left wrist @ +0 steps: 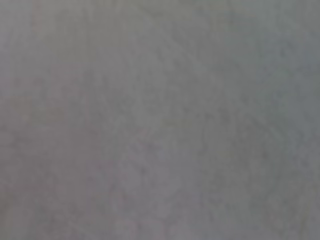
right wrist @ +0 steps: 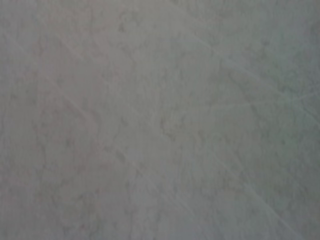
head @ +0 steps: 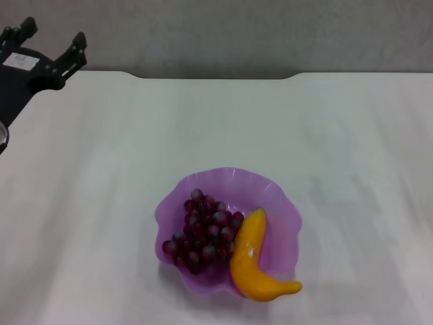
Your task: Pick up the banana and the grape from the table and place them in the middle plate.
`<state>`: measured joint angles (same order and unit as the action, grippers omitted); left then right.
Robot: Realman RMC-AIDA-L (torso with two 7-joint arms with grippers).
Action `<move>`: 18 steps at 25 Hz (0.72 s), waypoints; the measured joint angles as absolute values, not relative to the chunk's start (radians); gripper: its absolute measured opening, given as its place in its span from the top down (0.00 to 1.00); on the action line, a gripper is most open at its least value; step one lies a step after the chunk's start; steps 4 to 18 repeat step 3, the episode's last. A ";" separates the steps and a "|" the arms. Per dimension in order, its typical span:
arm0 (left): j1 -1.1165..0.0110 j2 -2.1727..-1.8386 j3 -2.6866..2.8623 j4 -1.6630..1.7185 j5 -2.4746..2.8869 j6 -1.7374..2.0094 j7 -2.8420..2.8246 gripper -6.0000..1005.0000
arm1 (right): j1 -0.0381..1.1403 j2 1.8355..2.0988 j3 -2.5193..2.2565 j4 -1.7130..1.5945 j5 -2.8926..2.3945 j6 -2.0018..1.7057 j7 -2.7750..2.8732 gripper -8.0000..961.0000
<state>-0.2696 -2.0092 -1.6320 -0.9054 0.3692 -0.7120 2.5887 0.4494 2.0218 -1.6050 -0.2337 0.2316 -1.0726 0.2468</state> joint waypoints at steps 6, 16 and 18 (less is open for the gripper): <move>-0.272 -2.024 -1.663 -0.903 0.377 -0.678 2.606 0.11 | 0.452 2.021 -1.591 -0.234 0.240 -1.076 0.241 0.15; -0.272 -2.024 -1.663 -0.903 0.377 -0.678 2.606 0.11 | 0.452 2.021 -1.591 -0.234 0.240 -1.076 0.241 0.15; -0.272 -2.024 -1.663 -0.903 0.377 -0.678 2.606 0.11 | 0.452 2.021 -1.591 -0.234 0.240 -1.076 0.241 0.15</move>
